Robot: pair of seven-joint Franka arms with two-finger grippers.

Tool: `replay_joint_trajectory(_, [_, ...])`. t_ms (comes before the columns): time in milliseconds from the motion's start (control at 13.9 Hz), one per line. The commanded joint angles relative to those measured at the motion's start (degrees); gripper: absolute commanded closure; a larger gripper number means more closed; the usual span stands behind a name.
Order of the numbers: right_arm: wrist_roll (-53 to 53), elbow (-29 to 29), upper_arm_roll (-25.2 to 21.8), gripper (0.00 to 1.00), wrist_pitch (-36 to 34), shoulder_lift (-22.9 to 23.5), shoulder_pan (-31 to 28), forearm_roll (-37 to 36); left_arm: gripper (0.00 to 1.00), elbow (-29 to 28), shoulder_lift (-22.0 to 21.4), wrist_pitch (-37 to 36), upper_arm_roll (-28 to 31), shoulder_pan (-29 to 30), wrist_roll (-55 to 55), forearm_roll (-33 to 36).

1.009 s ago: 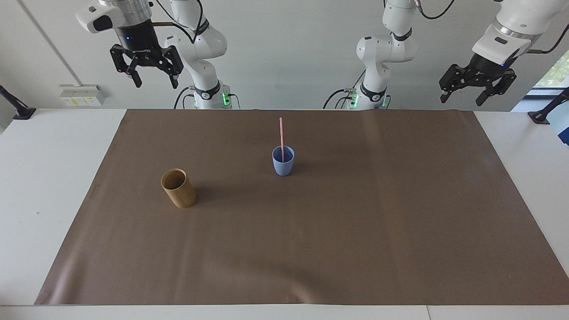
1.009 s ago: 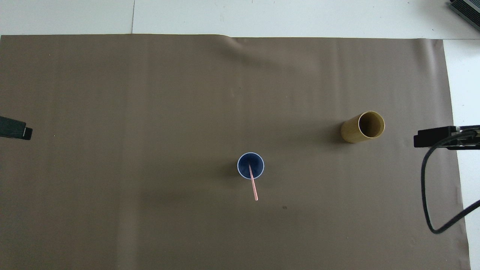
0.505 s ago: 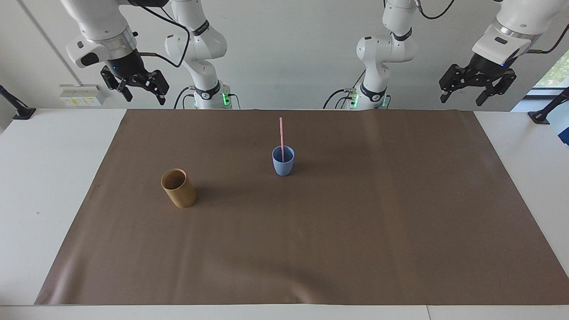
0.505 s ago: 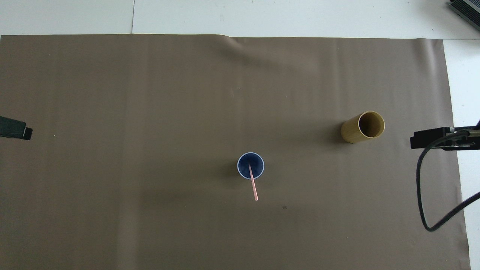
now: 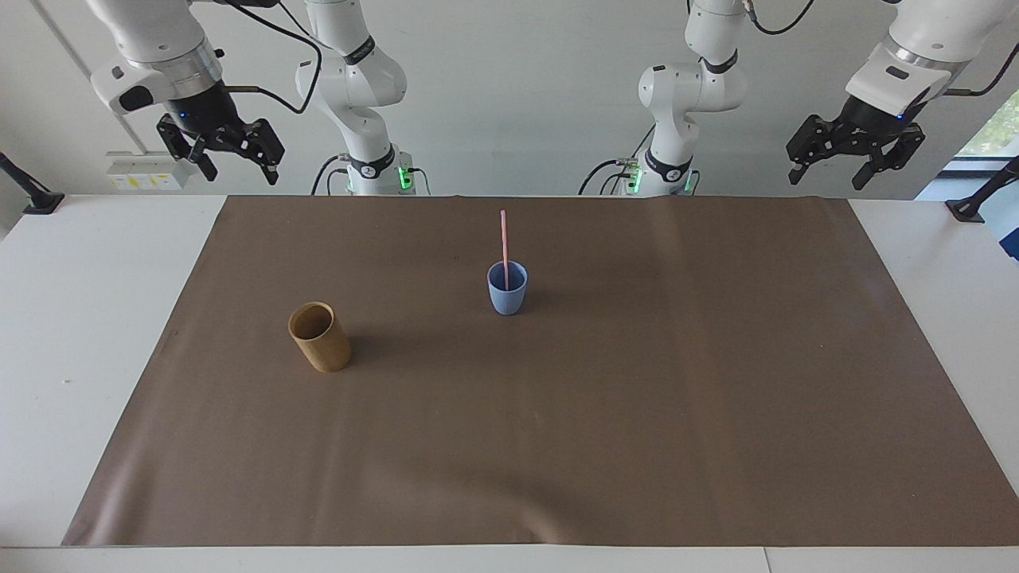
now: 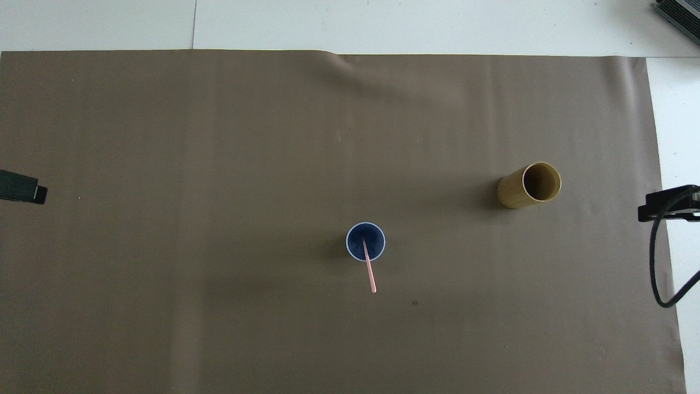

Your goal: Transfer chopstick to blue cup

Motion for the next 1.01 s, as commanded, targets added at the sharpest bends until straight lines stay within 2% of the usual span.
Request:
replay_joint_trajectory(0, [-1.25, 2.21, 0.34, 0.00, -0.67, 1.78, -0.87, 0.23, 0.00, -0.84, -0.84, 0.80, -0.46, 0.56, 0.55, 0.86])
replay_joint_trajectory(937, [-1.25, 1.42, 1.13, 0.00, 1.27, 1.16, 0.88, 0.49, 0.00, -0.84, -0.84, 0.80, -0.46, 0.56, 0.55, 0.86])
